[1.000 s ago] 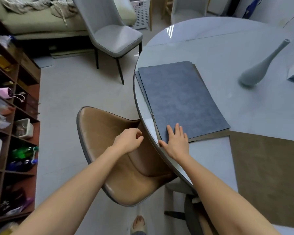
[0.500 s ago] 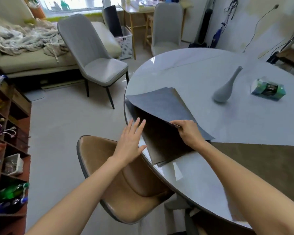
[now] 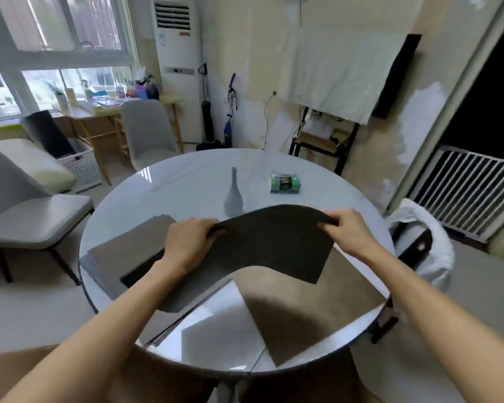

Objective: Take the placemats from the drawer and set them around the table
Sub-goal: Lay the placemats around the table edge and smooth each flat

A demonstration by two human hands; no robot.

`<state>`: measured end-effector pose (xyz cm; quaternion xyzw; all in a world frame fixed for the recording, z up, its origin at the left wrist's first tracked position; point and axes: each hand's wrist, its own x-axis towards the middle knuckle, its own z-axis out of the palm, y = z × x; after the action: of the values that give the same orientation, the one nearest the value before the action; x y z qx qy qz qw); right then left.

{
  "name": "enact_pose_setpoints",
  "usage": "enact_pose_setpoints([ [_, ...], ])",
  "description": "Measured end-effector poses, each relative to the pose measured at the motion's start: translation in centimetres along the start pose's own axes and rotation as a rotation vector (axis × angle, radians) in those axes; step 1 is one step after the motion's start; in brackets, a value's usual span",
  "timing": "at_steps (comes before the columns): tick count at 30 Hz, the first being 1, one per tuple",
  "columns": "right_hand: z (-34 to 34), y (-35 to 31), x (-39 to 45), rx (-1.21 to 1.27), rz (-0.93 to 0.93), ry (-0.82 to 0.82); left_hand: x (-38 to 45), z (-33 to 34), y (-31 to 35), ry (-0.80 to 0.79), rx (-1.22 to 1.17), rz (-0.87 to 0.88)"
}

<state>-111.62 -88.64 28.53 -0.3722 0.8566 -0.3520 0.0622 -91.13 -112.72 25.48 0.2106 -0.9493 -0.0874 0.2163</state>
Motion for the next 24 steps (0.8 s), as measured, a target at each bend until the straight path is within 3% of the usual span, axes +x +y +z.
enact_pose_setpoints([
  [3, -6.0, 5.9, -3.5, -0.318, 0.19, -0.108, 2.1, 0.0, 9.7, -0.054, 0.096, 0.185],
  [6, -11.6, 11.5, -8.7, -0.403, 0.273, -0.095, 2.9, 1.1, 20.3, -0.062, 0.102, 0.347],
  [11, -20.9, 21.0, -16.2, -0.529, 0.339, -0.051, 4.0, 5.8, 36.8, -0.098, 0.059, 0.397],
  [16, -30.2, 29.6, -21.8, -0.67, 0.43, 0.128, 4.2, 10.3, 51.3, -0.166, 0.024, 0.457],
  [21, -36.7, 36.8, -23.2, -0.775, 0.483, 0.232, 6.0, 14.6, 61.1, -0.221, 0.008, 0.5],
  [24, -39.0, 41.5, -23.1, -0.708, 0.537, 0.266, 8.0, 18.0, 65.6, -0.25, -0.018, 0.525],
])
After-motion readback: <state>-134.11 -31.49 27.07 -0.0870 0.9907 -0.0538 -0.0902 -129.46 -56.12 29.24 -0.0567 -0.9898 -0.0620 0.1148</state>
